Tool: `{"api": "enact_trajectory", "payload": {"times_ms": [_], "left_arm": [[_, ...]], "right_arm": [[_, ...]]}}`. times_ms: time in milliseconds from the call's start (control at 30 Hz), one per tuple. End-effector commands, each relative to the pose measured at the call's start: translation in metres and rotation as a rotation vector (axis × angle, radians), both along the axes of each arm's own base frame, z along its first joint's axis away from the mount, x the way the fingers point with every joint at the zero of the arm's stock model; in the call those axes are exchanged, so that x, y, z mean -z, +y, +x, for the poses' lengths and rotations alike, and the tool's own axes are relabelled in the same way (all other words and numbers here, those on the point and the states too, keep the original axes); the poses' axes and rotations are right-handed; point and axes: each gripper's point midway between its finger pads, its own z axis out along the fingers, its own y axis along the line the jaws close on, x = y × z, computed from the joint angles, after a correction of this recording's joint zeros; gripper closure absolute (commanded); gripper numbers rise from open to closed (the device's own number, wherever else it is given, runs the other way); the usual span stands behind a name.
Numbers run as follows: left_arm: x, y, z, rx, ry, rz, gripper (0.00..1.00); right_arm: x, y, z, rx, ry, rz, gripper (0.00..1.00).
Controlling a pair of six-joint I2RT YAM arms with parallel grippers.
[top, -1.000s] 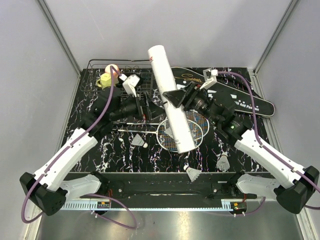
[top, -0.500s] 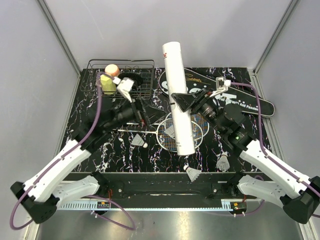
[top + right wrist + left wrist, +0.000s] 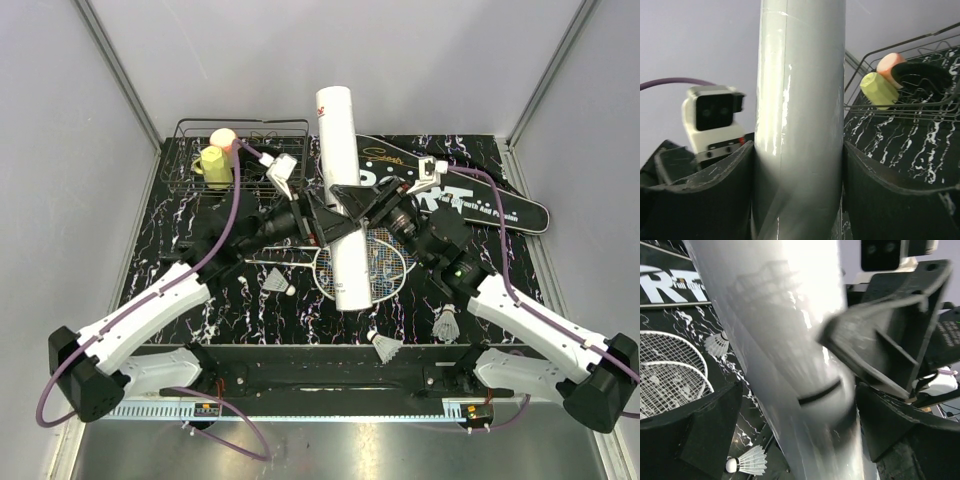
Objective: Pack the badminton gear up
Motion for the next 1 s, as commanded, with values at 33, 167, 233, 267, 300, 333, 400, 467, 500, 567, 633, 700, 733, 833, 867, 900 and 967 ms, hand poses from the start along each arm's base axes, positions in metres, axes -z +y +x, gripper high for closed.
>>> {"api": "enact_trajectory", "payload": {"times_ms": [33, 167, 233, 267, 300, 333, 400, 467, 500, 567, 633, 700, 733, 833, 867, 900, 967], "left_arm": [[-0.036, -0.009, -0.009, 0.057, -0.080, -0.065, 0.01], [-0.029, -0.011, -0.009, 0.076, -0.105, -0.017, 0.01], [-0.024, -0.009, -0.007, 0.066, -0.098, 0.024, 0.09], [-0.021, -0.007, -0.005, 0.055, -0.121, 0.053, 0.12], [-0.027, -0.002, -0.003, 0.026, -0.142, 0.065, 0.21], [-0.018, 0.003, -0.004, 0.014, -0.129, 0.114, 0.25], [-0.019, 0.015, -0.004, -0.015, -0.198, 0.167, 0.29], [-0.007, 0.024, -0.006, -0.014, -0.238, 0.248, 0.34], [-0.005, 0.029, -0.011, -0.007, -0.251, 0.269, 0.36], [-0.001, 0.033, -0.015, 0.010, -0.291, 0.303, 0.38], [0.002, 0.036, -0.023, 0.044, -0.316, 0.323, 0.39], [0.004, 0.037, -0.028, 0.070, -0.329, 0.327, 0.40], [0.005, 0.037, -0.030, 0.078, -0.335, 0.329, 0.40], [0.002, 0.037, -0.035, 0.101, -0.347, 0.316, 0.39], [0.002, 0.036, -0.037, 0.108, -0.349, 0.314, 0.39], [0.002, 0.036, -0.038, 0.116, -0.350, 0.311, 0.40], [0.001, 0.035, -0.039, 0.128, -0.352, 0.308, 0.40]], "right_arm": [[-0.062, -0.009, -0.017, 0.029, -0.099, 0.166, 0.34], [-0.057, -0.003, -0.022, -0.017, -0.087, 0.159, 0.32], [-0.057, 0.001, -0.030, -0.064, -0.097, 0.135, 0.23], [-0.056, 0.002, -0.033, -0.074, -0.103, 0.112, 0.18], [-0.054, 0.002, -0.035, -0.082, -0.109, 0.078, 0.14], [-0.035, 0.001, -0.034, -0.069, -0.097, -0.044, 0.10], [-0.038, -0.012, -0.026, -0.028, -0.092, -0.147, 0.02], [-0.028, -0.013, -0.032, -0.105, -0.096, -0.278, 0.00], [-0.028, -0.019, -0.029, -0.118, -0.123, -0.321, 0.00], [-0.029, -0.012, -0.045, -0.250, -0.135, -0.379, 0.00], [-0.031, -0.008, -0.053, -0.325, -0.133, -0.424, 0.00], [-0.029, -0.005, -0.054, -0.347, -0.117, -0.442, 0.00], [-0.029, -0.004, -0.052, -0.350, -0.111, -0.444, 0.00], [-0.030, 0.005, -0.050, -0.385, -0.105, -0.433, 0.00], [-0.030, 0.008, -0.050, -0.399, -0.104, -0.427, 0.00], [-0.036, 0.011, -0.049, -0.405, -0.113, -0.401, 0.00], [-0.037, 0.015, -0.045, -0.406, -0.108, -0.386, 0.00]]}}
